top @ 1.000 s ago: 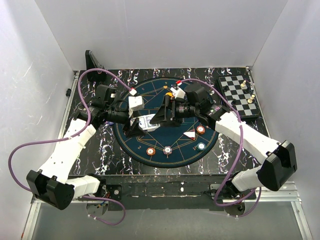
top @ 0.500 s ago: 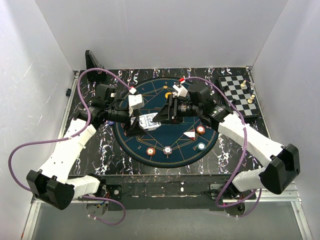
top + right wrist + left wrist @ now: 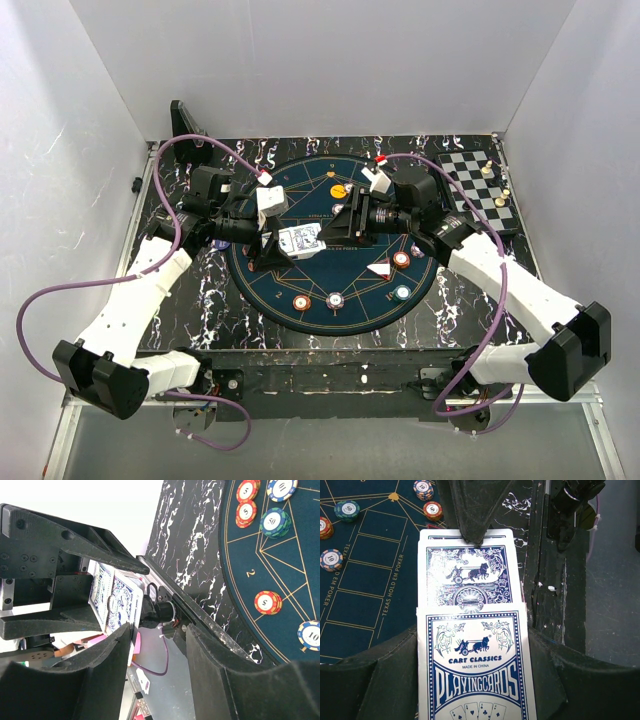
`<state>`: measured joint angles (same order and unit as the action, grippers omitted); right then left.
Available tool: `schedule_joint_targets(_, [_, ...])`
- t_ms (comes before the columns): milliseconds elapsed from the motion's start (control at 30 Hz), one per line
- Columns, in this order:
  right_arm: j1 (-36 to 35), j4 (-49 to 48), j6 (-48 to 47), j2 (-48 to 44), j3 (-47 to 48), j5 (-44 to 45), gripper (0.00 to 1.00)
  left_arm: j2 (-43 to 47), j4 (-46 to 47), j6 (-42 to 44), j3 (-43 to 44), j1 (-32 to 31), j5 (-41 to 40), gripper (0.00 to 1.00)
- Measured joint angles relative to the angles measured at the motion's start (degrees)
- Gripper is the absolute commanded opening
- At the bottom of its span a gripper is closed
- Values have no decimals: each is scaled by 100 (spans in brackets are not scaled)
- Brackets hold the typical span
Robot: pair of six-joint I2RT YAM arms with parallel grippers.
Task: Distribute texas hold em gaming equipment
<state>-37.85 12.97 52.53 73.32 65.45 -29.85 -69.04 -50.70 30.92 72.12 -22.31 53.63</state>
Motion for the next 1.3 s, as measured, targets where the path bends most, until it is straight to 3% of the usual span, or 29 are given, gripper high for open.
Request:
schedule_joint_targets(100, [44,83,-26,-39,0,15,56,0,0,-4,0,0,0,41])
schedule_joint_targets(333, [188,363,-79,-262,13,153,71,2,17,17,0,2,44,41])
schedule_joint_targets(633, [28,175,101,-57,352,85,73,2,20,50,0,2,90,41])
schedule_joint_targets(767, [-243,90,118,376,640,52,71,2,20,59,0,2,90,41])
schedule_joint_targets(933, [-398,83,114,645,664,-11,61,2,20,57,31,0,94,41])
schedule_joint_targets(1100, [-389,52,107,511,592,24,53,0,26,55,96,2,107,41])
schedule_joint_targets(1300, [-286,26,111,142,297,61,52,-37,22,13,133,-2,133,41])
